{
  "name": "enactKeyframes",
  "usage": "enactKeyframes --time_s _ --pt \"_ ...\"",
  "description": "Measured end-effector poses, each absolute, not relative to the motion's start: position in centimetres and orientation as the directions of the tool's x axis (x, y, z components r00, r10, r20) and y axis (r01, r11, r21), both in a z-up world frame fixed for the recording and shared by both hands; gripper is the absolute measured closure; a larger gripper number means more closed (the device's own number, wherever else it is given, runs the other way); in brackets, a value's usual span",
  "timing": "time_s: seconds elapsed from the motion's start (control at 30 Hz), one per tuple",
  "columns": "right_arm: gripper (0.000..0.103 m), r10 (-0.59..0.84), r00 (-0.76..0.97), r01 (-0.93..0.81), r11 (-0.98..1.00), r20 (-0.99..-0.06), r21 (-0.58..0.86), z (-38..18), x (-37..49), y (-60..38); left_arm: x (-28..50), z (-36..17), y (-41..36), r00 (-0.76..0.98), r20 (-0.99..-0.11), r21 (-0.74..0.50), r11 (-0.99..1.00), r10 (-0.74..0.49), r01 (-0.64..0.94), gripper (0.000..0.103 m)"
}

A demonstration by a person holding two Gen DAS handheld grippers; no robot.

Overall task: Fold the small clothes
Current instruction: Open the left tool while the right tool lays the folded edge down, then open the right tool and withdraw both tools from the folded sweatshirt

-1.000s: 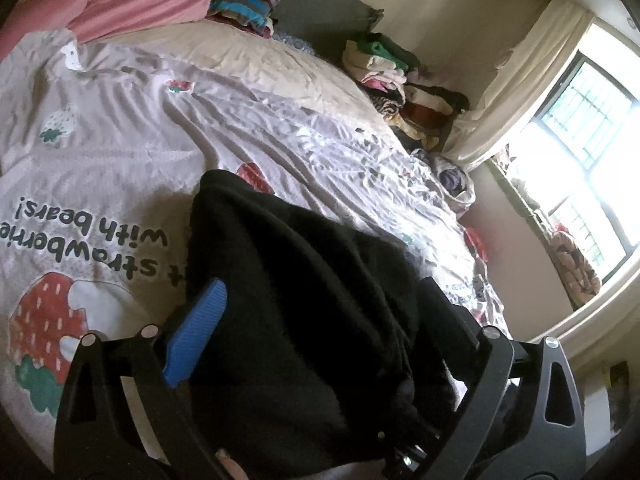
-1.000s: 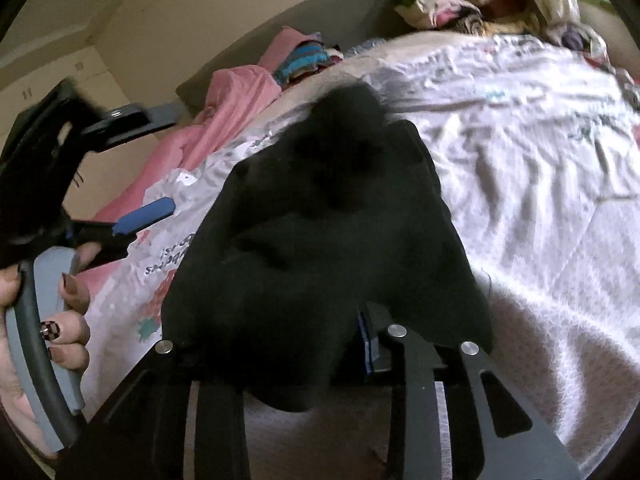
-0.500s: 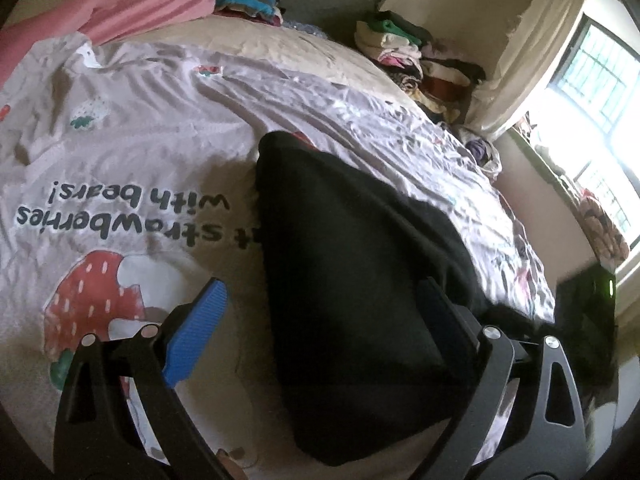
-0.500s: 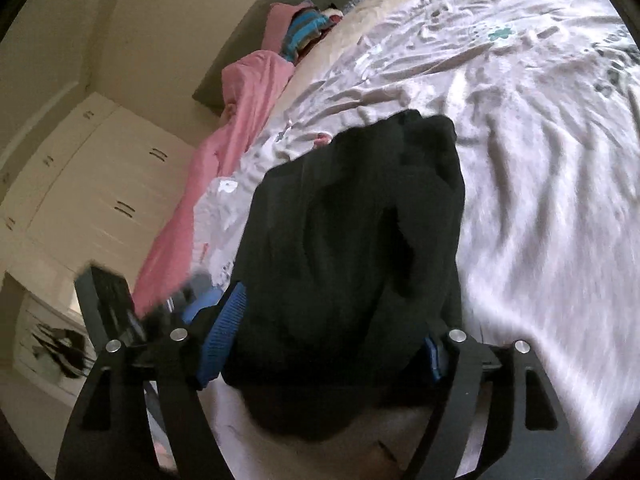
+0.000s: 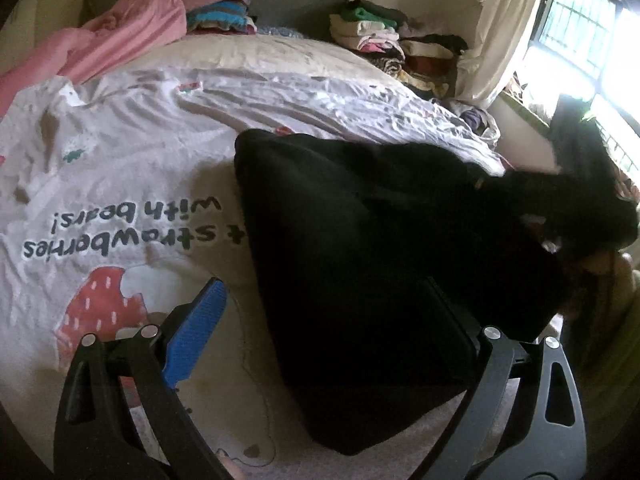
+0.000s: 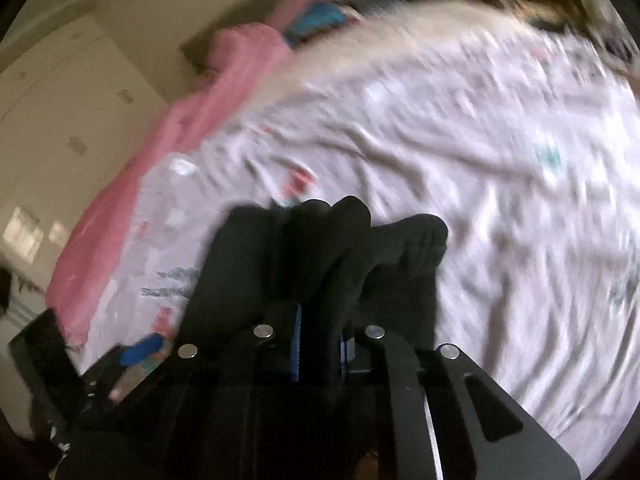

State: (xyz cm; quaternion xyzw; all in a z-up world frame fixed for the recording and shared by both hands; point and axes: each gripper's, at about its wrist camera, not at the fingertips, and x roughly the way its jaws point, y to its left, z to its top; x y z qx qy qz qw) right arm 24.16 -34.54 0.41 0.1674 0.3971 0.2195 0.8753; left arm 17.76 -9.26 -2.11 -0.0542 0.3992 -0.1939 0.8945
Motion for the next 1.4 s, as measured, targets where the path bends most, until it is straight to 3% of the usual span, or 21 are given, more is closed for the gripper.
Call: enactKeyframes --time_s 0.1,0.23,0.3,0.37,0.57,0.67,0.7,0.9,1.03,1.23,1.3,1.33,1.4 --pt "0.091 0.521 0.611 -0.276 0.846 -0.596 0.457 0.9 25.1 -34.7 18.1 -2.6 -9.3 0.591 -0.705 -0.263 0.918 -0.393 0.297 0.014" --pt "0.091 0.463 0.544 -0.196 0.881 -0.7 0.43 -3.6 26.6 -35.7 18.3 -3.7 -9.5 0.556 -0.727 -0.278 0.913 -0.403 0.298 0.014" --pt "0.09 0.478 0.536 -0.163 0.868 -0.696 0.47 -5.3 26.5 -36.5 18.3 -4.0 -9.5 0.539 -0.731 -0.3 0.906 -0.42 0.299 0.013" --pt "0.082 0.476 0.564 -0.136 0.86 -0.675 0.492 -5.9 25.6 -37.3 18.2 -4.0 -9.6 0.538 -0.733 -0.294 0.907 -0.416 0.3 0.013" --pt "0.069 0.401 0.6 -0.101 0.896 -0.692 0.431 -4.3 22.6 -37.7 17.7 -3.6 -9.7 0.547 -0.736 -0.274 0.914 -0.4 0.3 0.013" --pt "0.047 0.388 0.617 -0.111 0.904 -0.685 0.413 -3.1 20.7 -38.1 17.2 -3.1 -9.7 0.558 -0.735 -0.253 0.919 -0.386 0.303 0.013" --pt "0.044 0.386 0.625 -0.115 0.905 -0.679 0.41 -2.6 20.1 -38.1 17.2 -3.0 -9.8 0.558 -0.735 -0.251 0.919 -0.385 0.304 0.013" --pt "0.042 0.409 0.661 -0.147 0.893 -0.629 0.426 -0.7 16.2 -38.6 16.6 -2.4 -10.0 0.568 -0.739 -0.216 0.926 -0.362 0.309 0.013" --pt "0.035 0.445 0.626 -0.172 0.88 -0.64 0.444 -1.0 15.2 -37.9 16.1 -2.3 -10.1 0.566 -0.744 -0.204 0.927 -0.355 0.313 0.013" --pt "0.036 0.443 0.595 -0.171 0.885 -0.671 0.433 -2.6 15.0 -36.4 15.5 -2.3 -10.2 0.566 -0.746 -0.19 0.927 -0.351 0.323 0.013" --pt "0.082 0.434 0.584 -0.156 0.889 -0.686 0.43 -3.2 15.2 -36.2 15.4 -2.2 -10.2 0.565 -0.745 -0.192 0.926 -0.354 0.326 0.013" --pt "0.089 0.44 0.576 -0.153 0.886 -0.689 0.438 -3.4 15.2 -36.1 15.3 -2.2 -10.2 0.565 -0.744 -0.194 0.924 -0.357 0.329 0.013" --pt "0.089 0.442 0.589 -0.157 0.884 -0.677 0.44 -2.9 14.7 -36.1 15.1 -2.0 -10.2 0.566 -0.741 -0.195 0.922 -0.362 0.335 0.013"
